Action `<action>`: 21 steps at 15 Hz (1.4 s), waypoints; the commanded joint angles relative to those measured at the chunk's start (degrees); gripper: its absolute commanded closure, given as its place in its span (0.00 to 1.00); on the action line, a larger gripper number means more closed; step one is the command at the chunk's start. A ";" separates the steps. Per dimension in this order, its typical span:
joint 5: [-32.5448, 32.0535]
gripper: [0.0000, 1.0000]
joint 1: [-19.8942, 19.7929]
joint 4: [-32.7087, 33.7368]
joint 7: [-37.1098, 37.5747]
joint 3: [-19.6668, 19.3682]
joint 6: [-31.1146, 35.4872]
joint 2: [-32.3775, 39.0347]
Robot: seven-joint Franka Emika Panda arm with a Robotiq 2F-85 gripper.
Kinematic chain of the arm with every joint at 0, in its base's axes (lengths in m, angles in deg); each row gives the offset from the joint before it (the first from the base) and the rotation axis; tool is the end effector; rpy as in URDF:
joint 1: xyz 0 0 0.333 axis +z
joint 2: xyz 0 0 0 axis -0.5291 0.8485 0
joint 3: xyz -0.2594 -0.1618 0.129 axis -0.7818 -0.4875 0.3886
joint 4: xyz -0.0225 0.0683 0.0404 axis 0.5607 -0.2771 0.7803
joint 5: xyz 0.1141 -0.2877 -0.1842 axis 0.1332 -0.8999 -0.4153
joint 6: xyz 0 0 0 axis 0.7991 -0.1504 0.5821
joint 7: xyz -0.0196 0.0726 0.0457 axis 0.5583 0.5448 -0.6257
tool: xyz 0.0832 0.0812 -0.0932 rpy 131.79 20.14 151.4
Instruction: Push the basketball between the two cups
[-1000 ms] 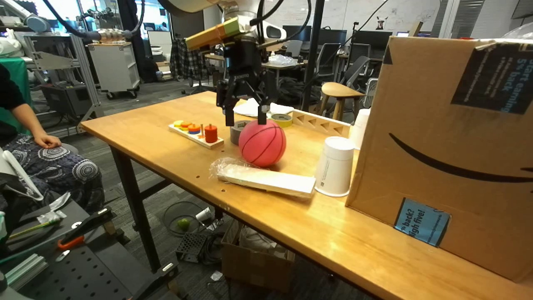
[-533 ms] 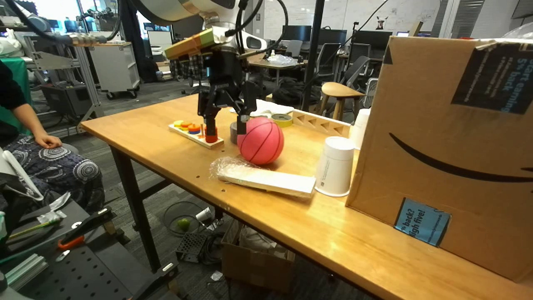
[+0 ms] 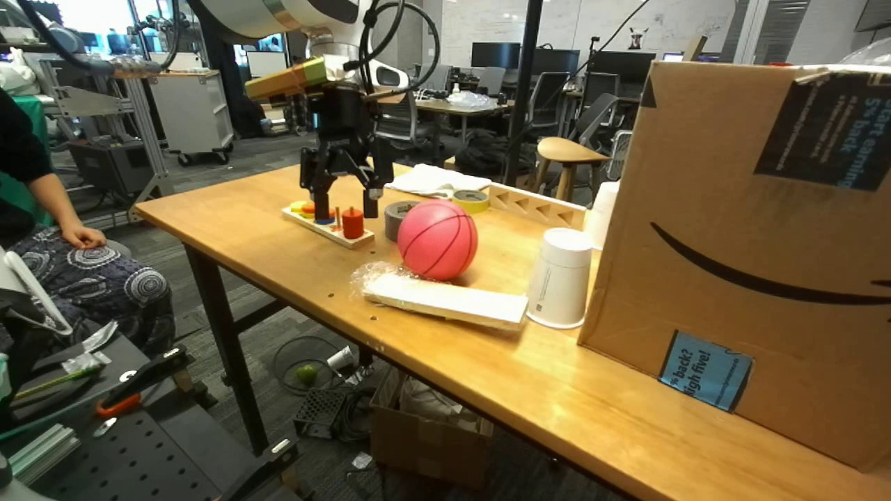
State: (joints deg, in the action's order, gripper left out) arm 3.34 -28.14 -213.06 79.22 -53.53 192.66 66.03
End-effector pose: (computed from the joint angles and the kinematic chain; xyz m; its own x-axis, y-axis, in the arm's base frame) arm 0.4255 0.0315 0.3262 0.9495 0.0456 -0.3105 0.1346 -0.9529 0.2717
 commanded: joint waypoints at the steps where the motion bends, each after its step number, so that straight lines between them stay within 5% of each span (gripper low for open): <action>1: 2.41 0.00 0.62 0.84 -0.49 0.47 0.46 1.28; 21: 1.01 0.00 -0.53 22.41 -9.07 -2.92 -1.40 20.33</action>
State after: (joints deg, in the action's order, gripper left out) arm 4.73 -27.84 -195.88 73.12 -55.44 192.73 82.47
